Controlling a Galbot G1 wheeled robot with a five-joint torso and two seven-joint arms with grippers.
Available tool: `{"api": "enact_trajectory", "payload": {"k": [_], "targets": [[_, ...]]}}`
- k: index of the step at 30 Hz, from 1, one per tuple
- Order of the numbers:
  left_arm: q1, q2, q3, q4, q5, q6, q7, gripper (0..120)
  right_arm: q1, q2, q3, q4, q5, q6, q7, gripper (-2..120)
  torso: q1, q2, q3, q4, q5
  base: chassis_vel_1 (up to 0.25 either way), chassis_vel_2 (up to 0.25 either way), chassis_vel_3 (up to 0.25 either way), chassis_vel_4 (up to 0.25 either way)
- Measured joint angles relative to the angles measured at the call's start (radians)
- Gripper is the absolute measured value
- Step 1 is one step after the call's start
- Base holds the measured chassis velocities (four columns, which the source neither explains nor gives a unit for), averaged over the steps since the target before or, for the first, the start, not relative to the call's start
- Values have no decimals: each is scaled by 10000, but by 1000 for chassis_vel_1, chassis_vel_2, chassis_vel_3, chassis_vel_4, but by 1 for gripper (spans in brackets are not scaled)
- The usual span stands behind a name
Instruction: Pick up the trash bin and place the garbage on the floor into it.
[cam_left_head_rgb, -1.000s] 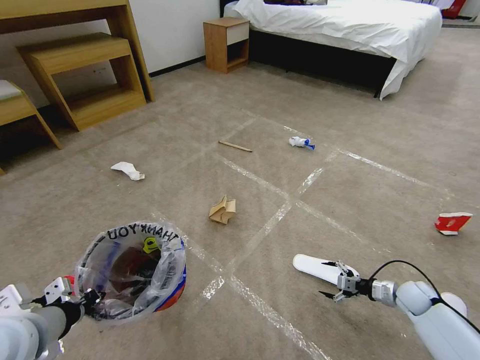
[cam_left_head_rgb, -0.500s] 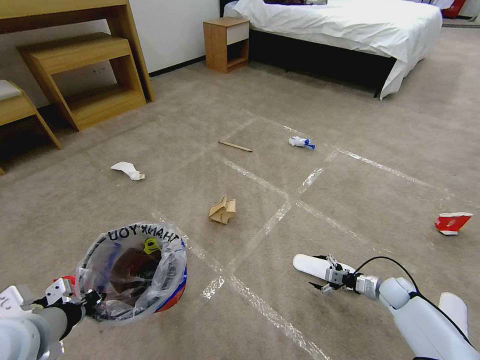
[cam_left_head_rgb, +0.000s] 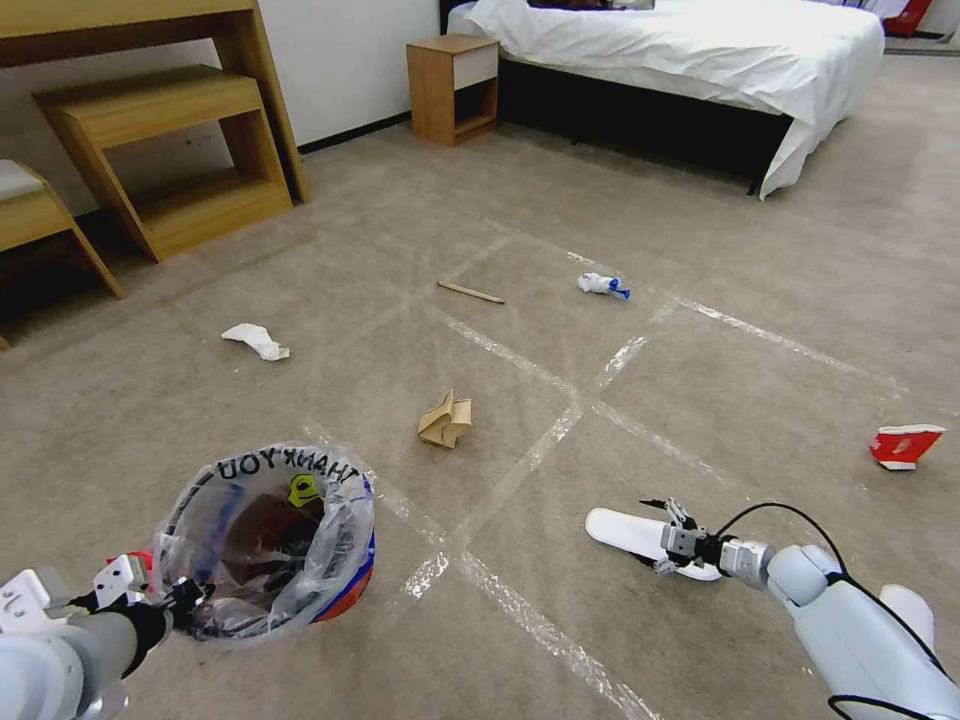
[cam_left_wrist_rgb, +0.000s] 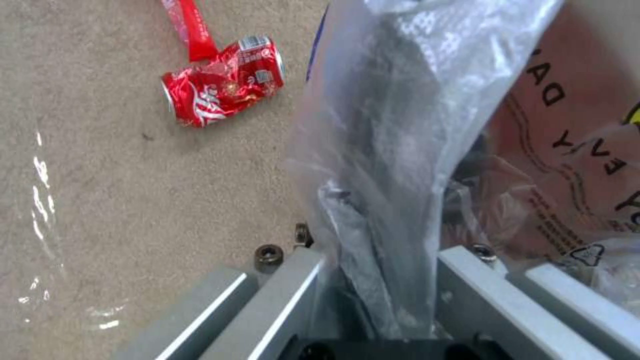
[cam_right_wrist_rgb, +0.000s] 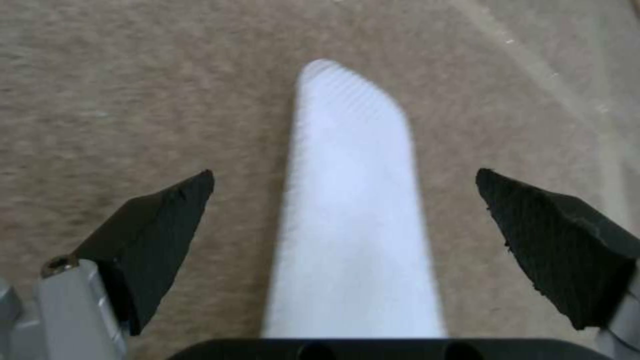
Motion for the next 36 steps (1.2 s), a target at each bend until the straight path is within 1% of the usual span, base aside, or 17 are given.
{"api": "enact_trajectory", "payload": {"k": [5,22,25,28,36], "targets": [[-11,-10,51,36,68,-1,53,0,-175,81,-16,-161,355,29,-198,100,0,0,0,0,-1,0,0,0,0],[-48,-25,164,121,229,0,140,0,-225,171,315,-512,252,51,-224,100,0,0,0,0,0,0,0,0,0],[-49,0,163,128,232,4,141,0,-149,147,377,-645,370,62,-369,100,0,0,-1,0,0,0,0,0,0],[-46,37,164,136,232,20,142,0,176,103,491,-1094,469,140,-613,100,0,1,0,-1,-1,0,0,0,0],[-65,46,162,137,232,23,142,0,527,91,506,-1419,480,174,-664,100,0,0,0,0,0,0,0,0,0]]}}
